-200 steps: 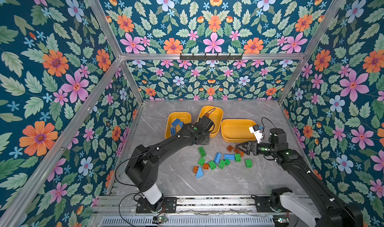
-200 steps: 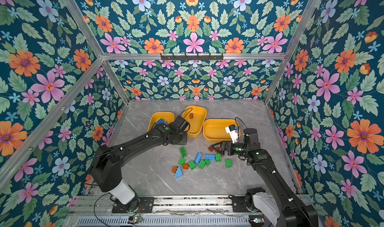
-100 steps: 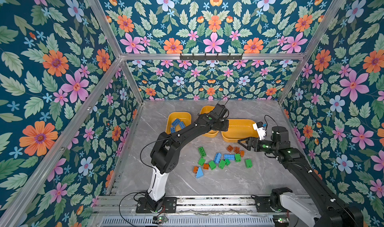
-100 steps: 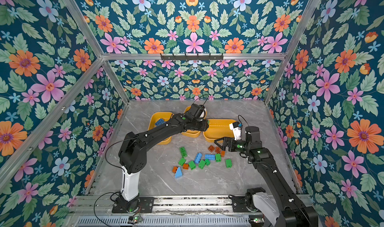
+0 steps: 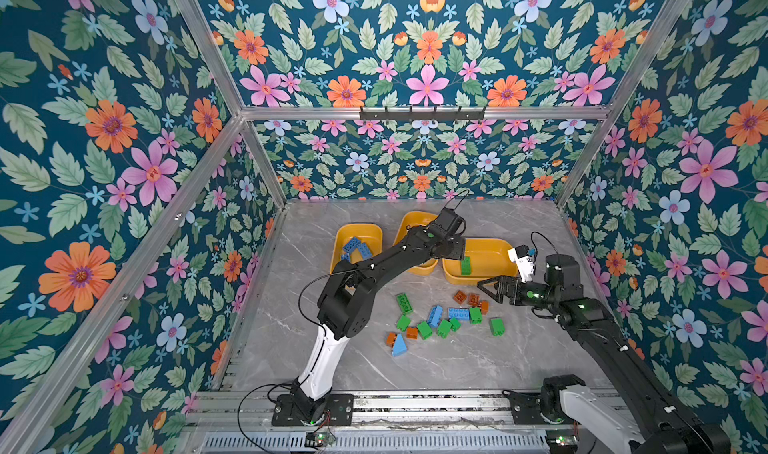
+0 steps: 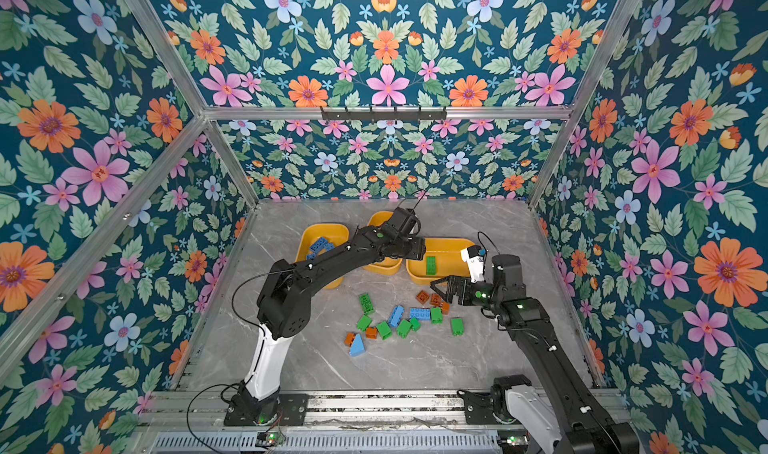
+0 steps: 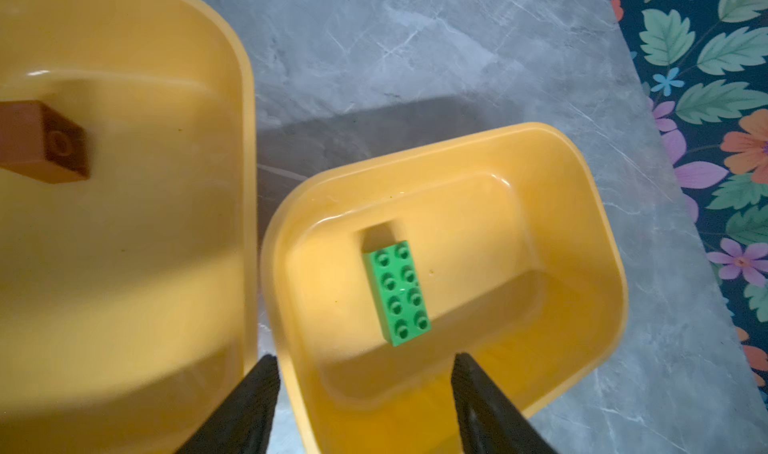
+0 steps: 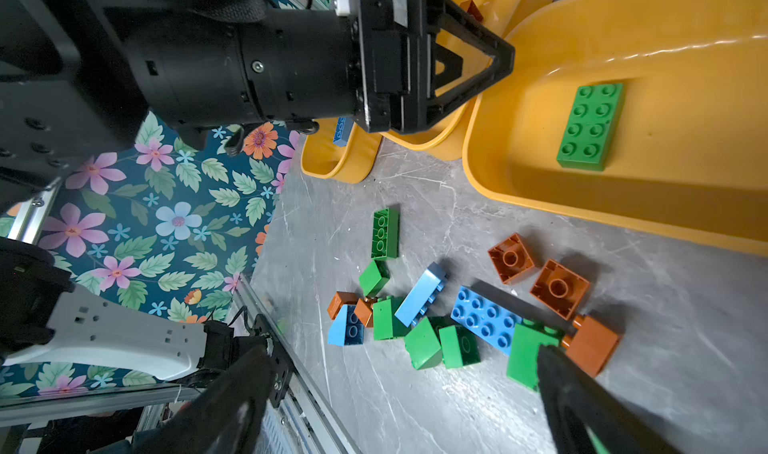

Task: Sort the legos into containers by color
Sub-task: 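Carry green brick into the bin nearest right gripper and release, then return left gripper to the pile and grasp another green brick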

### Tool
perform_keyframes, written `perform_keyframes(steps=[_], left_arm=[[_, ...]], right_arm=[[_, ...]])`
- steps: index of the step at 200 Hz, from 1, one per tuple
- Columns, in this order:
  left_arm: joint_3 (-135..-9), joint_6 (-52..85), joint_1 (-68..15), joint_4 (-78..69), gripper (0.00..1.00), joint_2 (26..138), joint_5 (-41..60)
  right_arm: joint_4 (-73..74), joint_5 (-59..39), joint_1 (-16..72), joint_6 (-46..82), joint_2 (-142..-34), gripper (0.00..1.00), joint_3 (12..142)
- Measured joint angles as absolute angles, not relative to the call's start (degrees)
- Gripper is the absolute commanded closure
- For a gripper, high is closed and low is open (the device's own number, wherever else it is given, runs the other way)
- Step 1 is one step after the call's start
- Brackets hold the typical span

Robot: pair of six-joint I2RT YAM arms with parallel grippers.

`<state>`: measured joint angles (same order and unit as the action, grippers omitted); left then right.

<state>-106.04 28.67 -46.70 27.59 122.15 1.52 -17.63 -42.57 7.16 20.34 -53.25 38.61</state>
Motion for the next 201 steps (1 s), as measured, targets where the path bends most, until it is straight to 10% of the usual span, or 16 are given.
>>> perform_keyframes(steps=[96,201], left_arm=[[-75.61,46.09,-49.32,34.3,0.3,98.5,-7.44],[-66.43,56.8,-49.43,31.94,0.37,102.83,-10.85]], right_arm=[[-19.18,-47.11,7.29,19.29,-54.52,0.01,38.94],[-19.05,-48.45,8.03,19.22,-55.4,0.01,37.45]])
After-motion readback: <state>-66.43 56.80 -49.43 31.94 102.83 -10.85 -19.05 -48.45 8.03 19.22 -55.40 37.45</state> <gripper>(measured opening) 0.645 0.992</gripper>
